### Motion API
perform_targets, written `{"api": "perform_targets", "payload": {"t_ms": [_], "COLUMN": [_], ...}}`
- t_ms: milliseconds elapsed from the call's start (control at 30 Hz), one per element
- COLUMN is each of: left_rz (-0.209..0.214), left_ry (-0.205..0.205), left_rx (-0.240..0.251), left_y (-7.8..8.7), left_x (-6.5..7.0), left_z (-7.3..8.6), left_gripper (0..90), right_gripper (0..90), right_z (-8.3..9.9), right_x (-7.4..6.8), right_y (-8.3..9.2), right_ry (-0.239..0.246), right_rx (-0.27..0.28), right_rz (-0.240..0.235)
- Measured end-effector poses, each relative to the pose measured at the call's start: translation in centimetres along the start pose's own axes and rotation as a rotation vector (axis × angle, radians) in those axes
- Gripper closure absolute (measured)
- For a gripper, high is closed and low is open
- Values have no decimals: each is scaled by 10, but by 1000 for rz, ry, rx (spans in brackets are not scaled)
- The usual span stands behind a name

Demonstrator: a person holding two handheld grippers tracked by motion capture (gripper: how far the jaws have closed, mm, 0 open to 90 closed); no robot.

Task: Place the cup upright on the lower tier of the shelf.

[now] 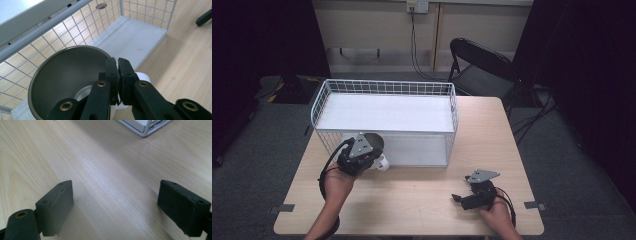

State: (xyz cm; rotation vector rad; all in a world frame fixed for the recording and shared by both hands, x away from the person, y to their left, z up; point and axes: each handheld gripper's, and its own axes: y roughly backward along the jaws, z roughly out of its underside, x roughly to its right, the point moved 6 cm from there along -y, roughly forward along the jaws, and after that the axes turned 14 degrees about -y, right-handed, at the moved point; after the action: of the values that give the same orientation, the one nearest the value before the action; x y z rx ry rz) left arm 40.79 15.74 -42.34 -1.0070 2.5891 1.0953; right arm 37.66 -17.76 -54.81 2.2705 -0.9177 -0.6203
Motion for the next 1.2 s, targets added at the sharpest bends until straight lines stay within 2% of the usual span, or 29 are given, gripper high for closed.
{"api": "perform_targets", "payload": {"t_ms": [267, 467, 1200], "left_rz": [-17, -24, -69], "left_ry": [10, -5, -4], "left_rx": [-6, -21, -32], "left_y": [-6, -9, -21], "left_x": [-3, -5, -9], "left_z": [2, 2, 1], "left_gripper": [877, 878, 877], "right_gripper": [125, 125, 125], "right_z": [0, 0, 0], "right_x": [0, 0, 0], "right_y": [0, 0, 0], "right_ry": [0, 0, 1], "right_rx": [0, 0, 0], "right_rz": [0, 0, 0]}}
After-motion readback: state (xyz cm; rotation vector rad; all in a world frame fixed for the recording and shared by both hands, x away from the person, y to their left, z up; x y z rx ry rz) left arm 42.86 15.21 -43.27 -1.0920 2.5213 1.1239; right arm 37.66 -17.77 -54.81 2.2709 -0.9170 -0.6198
